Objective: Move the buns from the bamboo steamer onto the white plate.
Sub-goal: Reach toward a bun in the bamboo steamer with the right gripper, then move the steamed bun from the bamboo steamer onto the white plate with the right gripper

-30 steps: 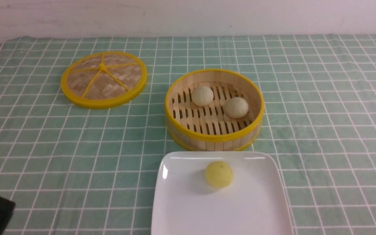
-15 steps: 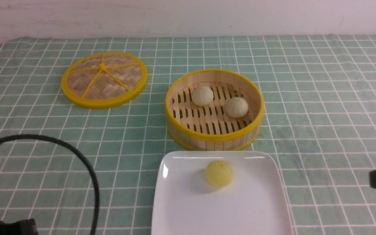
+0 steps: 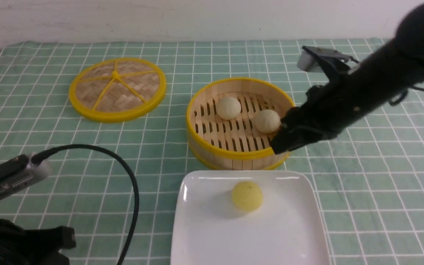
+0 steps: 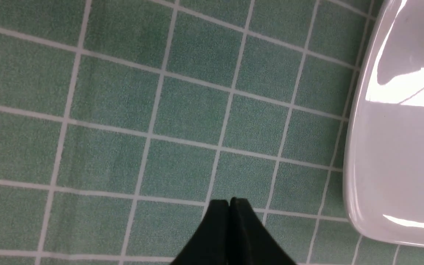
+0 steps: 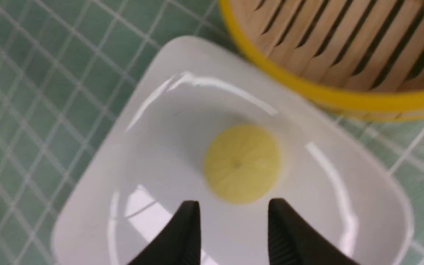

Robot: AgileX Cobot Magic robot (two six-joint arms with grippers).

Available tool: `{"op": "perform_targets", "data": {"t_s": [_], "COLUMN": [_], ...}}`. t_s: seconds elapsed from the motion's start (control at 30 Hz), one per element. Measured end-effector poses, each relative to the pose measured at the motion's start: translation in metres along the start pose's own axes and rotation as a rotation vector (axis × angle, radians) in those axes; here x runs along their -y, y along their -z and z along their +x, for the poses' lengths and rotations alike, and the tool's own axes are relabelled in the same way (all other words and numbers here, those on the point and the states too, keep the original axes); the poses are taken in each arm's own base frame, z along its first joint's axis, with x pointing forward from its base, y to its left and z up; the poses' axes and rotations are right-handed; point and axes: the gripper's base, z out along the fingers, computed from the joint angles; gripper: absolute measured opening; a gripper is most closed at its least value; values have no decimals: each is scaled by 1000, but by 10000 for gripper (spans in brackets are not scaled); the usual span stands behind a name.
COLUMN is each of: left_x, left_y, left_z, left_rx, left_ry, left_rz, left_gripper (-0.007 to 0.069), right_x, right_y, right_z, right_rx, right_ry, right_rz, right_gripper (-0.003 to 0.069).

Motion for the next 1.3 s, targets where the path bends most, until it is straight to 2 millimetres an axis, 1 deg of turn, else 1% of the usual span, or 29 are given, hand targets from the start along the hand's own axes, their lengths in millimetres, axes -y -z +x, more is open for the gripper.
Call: {"op": "perform_targets", "data": {"t_s": [0.1,0.13,0.2,0.33,0.47,0.53,0.6,0.63,0.73,0.77,0.87,0.93,0.97,1.03,1.07,1.1,1.13,1.17,1.2,1.23,1.27,1.3], "left_x": [0,0,0,0,0,0,0,0,0,0,0,0,0,0,0,0,0,0,0,0,0,0], "left_y": [0,0,0,0,0,0,0,0,0,0,0,0,0,0,0,0,0,0,0,0,-1,0], "left_z": [0,0,-1,-1,-1,-1,-1,-1,-1,-1,-2,-2,-2,-3,-3,-3,-3,-3,-3,-3,-3,-4], "left_rx": [3,4,9,12,12,12,13,14,15,16,21,24,26,29,30,30,30,29,28,28,31,37], "left_ry": [2,2,2,2,2,2,2,2,2,2,1,1,1,-1,-3,-3,-3,-3,-2,-2,-3,-3], "left_rz": [3,3,3,4,4,4,4,4,4,4,4,4,3,1,0,-1,-1,-1,-1,-1,-2,-1], "left_gripper": [10,11,13,17,22,23,25,27,31,32,34,34,34,34,34,34,34,34,34,34,36,39], "right_x": [9,13,16,29,45,49,49,49,41,36,24,14,11,-8,-17,-21,-29,-34,-37,-36,-39,-37], "right_y": [-16,-22,-32,-66,-92,-96,-96,-96,-90,-85,-67,-47,-41,1,20,27,44,53,59,57,60,52], "right_z": [-32,-37,-54,-74,-82,-83,-85,-84,-80,-79,-78,-78,-78,-73,-67,-61,-52,-43,-30,-28,-15,1], "right_rx": [-5,-13,-2,-9,-35,-36,-32,-44,-101,-125,-146,-124,-115,-54,-33,-33,-17,-19,-35,-46,-69,-124], "right_ry": [22,19,13,7,-25,-30,-32,-31,-10,6,53,63,66,83,86,84,84,78,67,62,46,17], "right_rz": [142,165,223,322,401,420,427,423,368,344,299,287,286,279,271,265,251,238,221,218,197,173], "right_gripper": [280,281,281,282,277,265,213,171,56,28,18,18,18,18,18,18,18,18,18,18,18,18]}}
